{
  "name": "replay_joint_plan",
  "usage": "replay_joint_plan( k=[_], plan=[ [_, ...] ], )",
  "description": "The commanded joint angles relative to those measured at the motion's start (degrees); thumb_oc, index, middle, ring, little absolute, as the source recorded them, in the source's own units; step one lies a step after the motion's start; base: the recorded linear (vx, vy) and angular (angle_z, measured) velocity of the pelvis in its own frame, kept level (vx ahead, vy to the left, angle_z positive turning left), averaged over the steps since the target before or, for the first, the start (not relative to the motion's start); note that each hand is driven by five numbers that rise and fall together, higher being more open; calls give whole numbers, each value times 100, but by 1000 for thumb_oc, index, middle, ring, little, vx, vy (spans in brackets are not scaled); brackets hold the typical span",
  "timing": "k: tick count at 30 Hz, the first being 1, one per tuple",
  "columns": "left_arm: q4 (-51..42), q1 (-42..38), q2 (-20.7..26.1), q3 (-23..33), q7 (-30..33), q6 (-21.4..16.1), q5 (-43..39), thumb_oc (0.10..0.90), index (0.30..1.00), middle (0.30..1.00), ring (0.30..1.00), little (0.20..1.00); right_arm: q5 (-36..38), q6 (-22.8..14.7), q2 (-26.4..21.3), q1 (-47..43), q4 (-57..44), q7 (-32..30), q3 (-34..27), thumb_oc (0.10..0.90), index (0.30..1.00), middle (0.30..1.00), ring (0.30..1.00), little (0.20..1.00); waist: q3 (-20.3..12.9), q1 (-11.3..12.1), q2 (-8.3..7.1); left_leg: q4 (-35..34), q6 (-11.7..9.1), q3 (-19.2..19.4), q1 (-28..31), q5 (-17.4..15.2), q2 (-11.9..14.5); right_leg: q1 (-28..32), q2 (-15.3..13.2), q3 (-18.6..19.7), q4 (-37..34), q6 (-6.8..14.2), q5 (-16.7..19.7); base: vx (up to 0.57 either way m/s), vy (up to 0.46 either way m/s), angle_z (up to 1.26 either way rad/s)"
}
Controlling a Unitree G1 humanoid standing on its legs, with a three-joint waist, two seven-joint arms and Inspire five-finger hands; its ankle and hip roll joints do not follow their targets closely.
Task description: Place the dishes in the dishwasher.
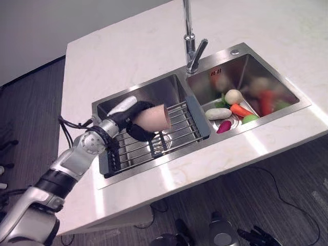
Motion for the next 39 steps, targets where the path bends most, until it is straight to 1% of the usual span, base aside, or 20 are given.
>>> replay_joint_plan(
  k=[1, 7, 10, 11, 12, 15, 16, 17, 19, 20, 22, 24, 25, 29, 32, 33, 34, 35, 36, 39],
  plan=[
    [-305, -330, 628, 1253, 1291, -640, -431, 400, 300, 300, 300, 300, -31, -134, 38, 283, 73, -43, 20, 800, 900, 900, 900, 900, -629, 143, 18, 899, -610, -517, -105, -904, 558, 143, -378, -106, -173, 638, -158, -48, -73, 29],
    [-793, 624, 810, 2389, 2147, -1057, -365, 400, 300, 300, 300, 300, -297, -144, 150, 129, 242, 21, 125, 800, 900, 900, 900, 900, -758, 497, -73, 899, -624, -759, -94, -935, 587, 334, -268, -344, -173, 495, -334, -47, -84, 19],
    [-947, 914, 763, 2684, 2399, -1190, -329, 400, 300, 300, 300, 300, -372, -144, 170, 72, 312, 39, 159, 800, 900, 900, 900, 900, -782, 624, -100, 899, -639, -866, -106, -936, 592, 394, -217, -431, -173, 438, -398, -61, -103, 27],
    [-1022, 1168, 723, 2909, 2602, -1427, -287, 400, 300, 300, 300, 300, -431, -126, 168, 25, 360, 37, 197, 800, 900, 900, 900, 900, -800, 727, -113, 899, -654, -963, -115, -930, 588, 427, -170, -481, -173, 391, -445, -60, -151, 23],
    [-1061, 1331, 697, 3056, 2723, -1494, -296, 400, 300, 300, 300, 300, -470, -110, 162, -6, 394, 46, 210, 800, 900, 900, 900, 900, -820, 795, -113, 899, -671, -1010, -159, -875, 601, 412, -137, -521, -173, 356, -429, -61, -130, 22],
    [-1112, 1569, 638, 3256, 2866, -1544, -285, 400, 300, 300, 300, 300, -616, -96, 153, -36, 463, 144, 223, 800, 900, 900, 900, 900, -839, 882, -116, 899, -707, -1068, -190, -841, 618, 436, -110, -594, -173, 329, -455, -37, -95, 16],
    [-1189, 2108, 403, 3705, 3086, -1649, -209, 400, 300, 300, 300, 300, -899, -101, 172, -51, 513, 275, 291, 800, 900, 900, 900, 900, -815, 1071, -113, 899, -885, -1048, -343, -623, 798, 508, -110, -879, -173, 301, -515, -81, -142, 18],
    [-1205, 2173, 366, 3760, 3111, -1663, -190, 400, 300, 300, 300, 300, -919, -117, 170, -50, 515, 268, 300, 800, 900, 900, 900, 900, -814, 1075, -108, 899, -918, -1043, -377, -580, 830, 513, -111, -924, -173, 296, -524, -161, -146, 50],
    [-1202, 2540, 88, 4120, 3210, -1926, -117, 400, 300, 300, 300, 300, -1235, -93, 161, -8, 441, 292, 344, 800, 900, 900, 900, 900, -705, 1224, -94, 899, -1161, -925, -734, -222, 1109, 629, -151, -1224, -173, 290, -655, -171, -52, 68],
    [-1200, 2590, 38, 4180, 3194, -1996, -108, 400, 300, 300, 300, 300, -1210, -100, 155, -8, 435, 257, 348, 800, 900, 900, 900, 900, -690, 1235, -91, 899, -1185, -906, -790, -175, 1150, 643, -159, -1274, -173, 286, -666, -185, -25, 58],
    [-1168, 2811, -317, 4366, 3198, -2332, 200, 400, 300, 300, 300, 300, -1197, -130, 118, -18, 438, -18, 310, 800, 900, 900, 900, 900, -643, 1316, -100, 899, -1183, -562, -813, -50, 1316, 682, -276, -1657, -173, 261, -633, -276, 4, 120],
    [-1161, 2885, -450, 4361, 3239, -2462, 370, 400, 300, 300, 300, 300, -970, -176, 78, -45, 520, -137, 234, 800, 900, 900, 900, 900, -658, 1323, -168, 899, -1172, -431, -591, -188, 1276, 721, -361, -1728, -173, 290, -683, -202, 62, 121],
    [-1167, 2900, -544, 4315, 3375, -2494, 495, 400, 300, 300, 300, 300, -834, -184, 60, -78, 590, -145, 144, 800, 900, 900, 900, 900, -662, 1318, -221, 899, -1078, -297, -395, -246, 1227, 685, -448, -1828, -173, 285, -601, -192, 117, 119],
    [-1168, 2863, -615, 4272, 3556, -2517, 464, 400, 300, 300, 300, 300, -874, -300, 53, -134, 737, -88, 16, 800, 900, 900, 900, 900, -745, 1382, -314, 899, -908, -249, -104, -475, 1074, 620, -620, -1931, -173, 287, -495, -218, 262, 103],
    [-1183, 2688, -626, 4165, 3192, -2556, 241, 400, 300, 300, 300, 300, -655, -507, 77, -108, 859, 141, -89, 800, 900, 900, 900, 900, -897, 1314, -312, 899, -946, 206, -3, -506, 1350, 671, -836, -2372, -173, 346, -380, -203, 375, 124],
    [-1203, 2611, -669, 4038, 3032, -2610, 121, 400, 300, 300, 300, 300, -397, -525, 118, -87, 820, 198, -93, 800, 900, 900, 900, 900, -914, 1270, -296, 899, -984, 392, 3, -503, 1431, 705, -924, -2497, -173, 394, -321, -186, 723, 223],
    [-1221, 2537, -779, 3786, 2721, -2618, -94, 400, 300, 300, 300, 300, 63, -492, 168, -70, 704, 133, -129, 800, 900, 900, 900, 900, -922, 1246, -275, 899, -995, 404, -4, -541, 1369, 769, -1053, -2601, -173, 502, -218, -108, 634, 204],
    [-1242, 2533, -809, 3719, 2676, -2566, -96, 400, 300, 300, 300, 300, 111, -484, 181, -71, 666, 89, -151, 800, 900, 900, 900, 900, -923, 1268, -270, 899, -978, 328, -21, -573, 1282, 776, -1095, -2597, -173, 549, -182, -36, 626, 215],
    [-1312, 2556, -881, 3583, 2632, -2496, -83, 400, 300, 300, 300, 300, 108, -485, 230, -79, 590, -16, -205, 800, 900, 900, 900, 900, -920, 1345, -271, 899, -921, 140, -70, -652, 1094, 795, -1178, -2592, -173, 634, -114, 21, 443, 127],
    [-1623, 2683, -1290, 3307, 2344, -2512, 139, 400, 300, 300, 300, 300, 54, -449, 466, -139, 360, -315, -282, 800, 900, 900, 900, 900, -901, 1605, -316, 899, -658, -139, -139, -929, 620, 924, -1425, -2706, -173, 749, 116, 32, 490, 48]
  ],
)
